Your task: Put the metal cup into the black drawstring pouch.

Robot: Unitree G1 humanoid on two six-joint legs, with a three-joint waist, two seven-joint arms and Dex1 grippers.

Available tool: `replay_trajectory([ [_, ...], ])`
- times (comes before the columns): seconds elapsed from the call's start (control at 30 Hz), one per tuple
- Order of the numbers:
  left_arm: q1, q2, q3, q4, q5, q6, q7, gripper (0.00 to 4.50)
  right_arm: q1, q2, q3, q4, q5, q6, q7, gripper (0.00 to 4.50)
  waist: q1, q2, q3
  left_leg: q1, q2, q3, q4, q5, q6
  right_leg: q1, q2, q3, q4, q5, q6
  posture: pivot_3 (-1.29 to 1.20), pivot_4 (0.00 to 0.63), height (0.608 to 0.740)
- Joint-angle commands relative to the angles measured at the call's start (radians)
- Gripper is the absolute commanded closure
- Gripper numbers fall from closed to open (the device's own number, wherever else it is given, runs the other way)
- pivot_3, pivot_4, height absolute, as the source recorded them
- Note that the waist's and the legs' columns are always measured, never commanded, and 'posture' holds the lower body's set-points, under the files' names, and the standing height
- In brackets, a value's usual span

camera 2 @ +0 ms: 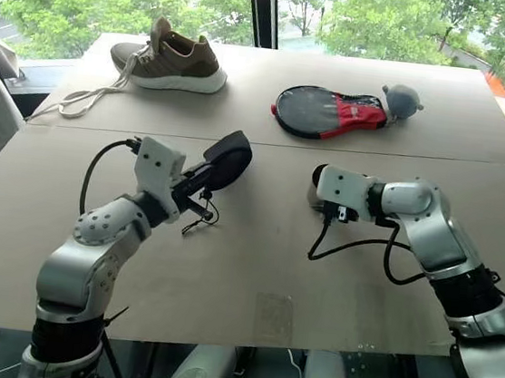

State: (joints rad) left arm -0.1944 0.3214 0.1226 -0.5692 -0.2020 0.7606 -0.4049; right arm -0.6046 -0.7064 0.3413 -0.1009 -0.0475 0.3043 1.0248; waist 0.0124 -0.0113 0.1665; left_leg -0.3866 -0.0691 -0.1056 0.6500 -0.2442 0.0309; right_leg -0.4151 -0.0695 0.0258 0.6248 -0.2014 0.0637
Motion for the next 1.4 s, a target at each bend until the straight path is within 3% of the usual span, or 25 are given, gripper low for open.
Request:
replay_trajectory([
  [0.03, -0.022, 0.011, 0.027, -0.028, -0.047, 0.022, 0.004, 4.50, -0.025, -0.011, -0.019, -0.044, -0.002, 0.003, 0.018, 4.20, 0.000, 0.000, 0.000, 0.000, 0.000, 0.000, 0.000, 0.000, 0.000, 0.000, 0.000, 0.000, 0.000, 0.000, 0.000, 0.00, 0.150, 0.736],
  [0.07, -0.024, 0.014, 0.028, -0.028, -0.055, 0.029, 0.003, 4.50, -0.024, -0.014, -0.022, -0.049, -0.003, 0.006, 0.022, 4.46, 0.000, 0.000, 0.000, 0.000, 0.000, 0.000, 0.000, 0.000, 0.000, 0.000, 0.000, 0.000, 0.000, 0.000, 0.000, 0.00, 0.150, 0.736],
  [0.23, -0.042, 0.014, 0.045, -0.026, -0.112, 0.087, 0.010, 4.50, -0.040, -0.004, -0.056, -0.080, 0.010, 0.033, 0.005, 4.46, 0.000, 0.000, 0.000, 0.000, 0.000, 0.000, 0.000, 0.000, 0.000, 0.000, 0.000, 0.000, 0.000, 0.000, 0.000, 0.00, 0.150, 0.736],
  [0.47, -0.101, -0.010, 0.077, -0.015, -0.216, 0.175, 0.030, 4.50, -0.135, 0.223, -0.151, -0.184, 0.164, 0.033, -0.114, 4.46, -0.011, -0.001, 0.001, 0.000, 0.001, -0.001, 0.000, 0.000, -0.001, -0.001, 0.002, 0.000, 0.001, 0.000, 0.000, 0.00, 0.150, 0.736],
  [0.63, -0.143, -0.014, 0.098, -0.003, -0.278, 0.215, 0.042, 4.50, -0.101, 0.299, -0.138, -0.256, 0.262, 0.004, -0.089, 4.46, -0.004, -0.001, 0.001, 0.000, 0.001, -0.002, 0.000, 0.000, -0.001, 0.000, 0.001, -0.001, 0.001, 0.000, 0.000, 0.00, 0.150, 0.736],
  [0.8, -0.179, -0.020, 0.117, 0.019, -0.327, 0.229, 0.060, 4.50, -0.055, 0.276, -0.086, -0.236, 0.229, -0.101, -0.050, 4.46, -0.003, -0.001, 0.001, 0.000, 0.000, -0.002, 0.000, 0.000, -0.002, 0.000, 0.000, -0.001, 0.001, 0.000, 0.000, 0.00, 0.150, 0.736],
  [1.0, -0.176, -0.034, 0.141, 0.003, -0.436, 0.265, 0.059, 4.50, -0.048, 0.277, -0.052, -0.140, 0.132, -0.200, -0.092, 4.46, -0.014, -0.001, 0.001, 0.001, 0.000, -0.002, 0.000, 0.000, -0.002, 0.000, 0.001, 0.000, 0.002, 0.000, -0.001, 0.00, 0.150, 0.736],
  [1.4, -0.177, 0.004, 0.125, -0.001, -0.509, 0.268, 0.075, 4.50, -0.055, 0.279, -0.007, -0.027, -0.006, -0.300, -0.149, 4.46, -0.023, -0.001, 0.001, 0.001, 0.000, -0.002, 0.000, 0.000, -0.002, 0.000, 0.001, 0.000, 0.002, 0.000, -0.001, 0.00, 0.150, 0.736],
])
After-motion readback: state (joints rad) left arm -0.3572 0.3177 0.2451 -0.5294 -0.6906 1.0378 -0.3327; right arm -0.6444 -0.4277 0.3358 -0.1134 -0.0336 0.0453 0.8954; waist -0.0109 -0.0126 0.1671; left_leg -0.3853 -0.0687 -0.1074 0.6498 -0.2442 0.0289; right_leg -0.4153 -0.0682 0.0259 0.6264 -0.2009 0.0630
